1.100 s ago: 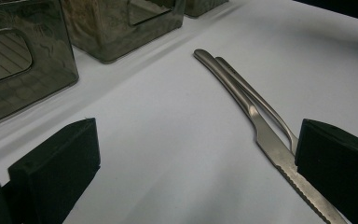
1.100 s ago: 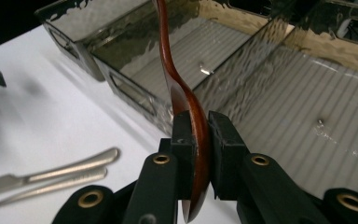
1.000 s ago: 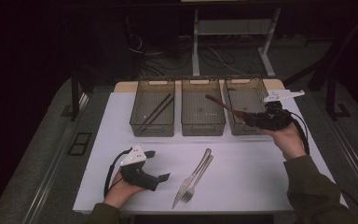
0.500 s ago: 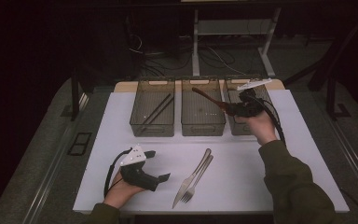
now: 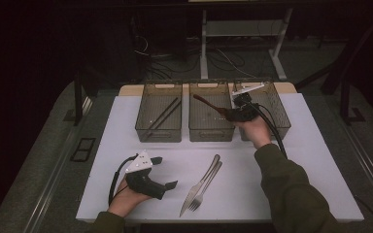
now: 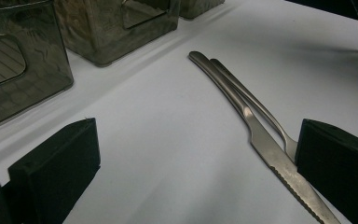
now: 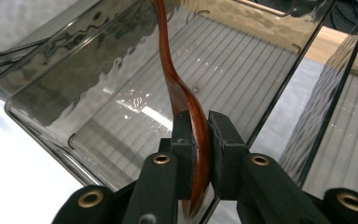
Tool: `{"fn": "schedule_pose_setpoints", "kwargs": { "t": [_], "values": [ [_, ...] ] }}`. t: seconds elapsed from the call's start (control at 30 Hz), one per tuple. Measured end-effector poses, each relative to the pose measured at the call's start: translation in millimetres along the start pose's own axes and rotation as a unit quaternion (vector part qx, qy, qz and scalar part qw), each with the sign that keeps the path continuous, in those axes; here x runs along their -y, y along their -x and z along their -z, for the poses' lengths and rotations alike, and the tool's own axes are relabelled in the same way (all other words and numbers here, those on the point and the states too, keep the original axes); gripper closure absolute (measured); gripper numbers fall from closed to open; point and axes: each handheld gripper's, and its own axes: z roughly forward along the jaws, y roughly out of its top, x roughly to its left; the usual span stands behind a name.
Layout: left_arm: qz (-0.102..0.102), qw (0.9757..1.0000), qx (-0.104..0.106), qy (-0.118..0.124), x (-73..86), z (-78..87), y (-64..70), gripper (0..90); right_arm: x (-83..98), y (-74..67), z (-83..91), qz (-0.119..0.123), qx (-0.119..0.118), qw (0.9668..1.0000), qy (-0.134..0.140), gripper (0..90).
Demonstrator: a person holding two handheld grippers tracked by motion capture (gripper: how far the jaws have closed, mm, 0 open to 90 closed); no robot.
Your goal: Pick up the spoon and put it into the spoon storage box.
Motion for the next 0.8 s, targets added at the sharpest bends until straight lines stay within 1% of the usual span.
{"fn": "schedule_pose_setpoints", "kwargs": {
  "t": [0.1,0.17,0.2,0.27,0.33,0.4,0.47,0.53,0.63,0.7,0.8],
  "values": [
    [-0.001,1.0000,0.001,-0.003,-0.2,-0.2,0.3,0.0,0.4,-0.4,-2.5,-0.002,0.000,1.0000,-0.002,80.0],
    [-0.001,1.0000,0.001,-0.003,-0.2,-0.3,0.3,0.0,0.6,-1.4,-3.8,-0.005,-0.005,1.0000,-0.003,79.9],
    [0.000,1.0000,0.001,-0.003,-0.1,-0.4,0.3,0.0,0.7,-1.9,-4.7,-0.002,-0.006,1.0000,-0.003,79.5],
    [-0.001,1.0000,0.001,-0.003,-0.1,-0.4,0.3,0.0,0.9,-2.9,-6.0,-0.004,-0.007,1.0000,-0.005,76.2],
    [-0.002,1.0000,0.001,-0.004,-0.2,-0.4,0.4,0.0,1.2,-3.5,-7.1,-0.006,-0.005,1.0000,-0.005,71.0],
    [-0.002,1.0000,0.001,-0.003,-0.2,-0.3,0.5,0.0,1.4,-3.6,-6.9,-0.006,-0.005,1.0000,-0.005,69.6],
    [-0.001,1.0000,0.001,-0.003,-0.2,-0.2,0.3,0.0,1.6,-3.3,-5.5,-0.004,-0.007,1.0000,0.000,65.9],
    [-0.002,1.0000,0.001,-0.003,-0.2,0.0,0.4,0.0,1.7,-3.5,-2.5,-0.003,-0.009,0.9999,0.005,62.0],
    [-0.003,1.0000,0.002,-0.004,-0.2,-0.4,0.6,0.0,2.6,-3.9,4.1,-0.005,-0.020,0.9996,0.018,55.5],
    [-0.003,1.0000,0.001,-0.004,-0.1,-0.4,0.6,0.0,4.3,-3.6,9.3,-0.001,-0.024,0.9994,0.025,52.3],
    [-0.001,1.0000,0.000,-0.003,-0.1,-0.2,0.3,0.0,8.0,-1.5,18.8,-0.009,-0.041,0.9984,0.038,49.1]
  ]
}}
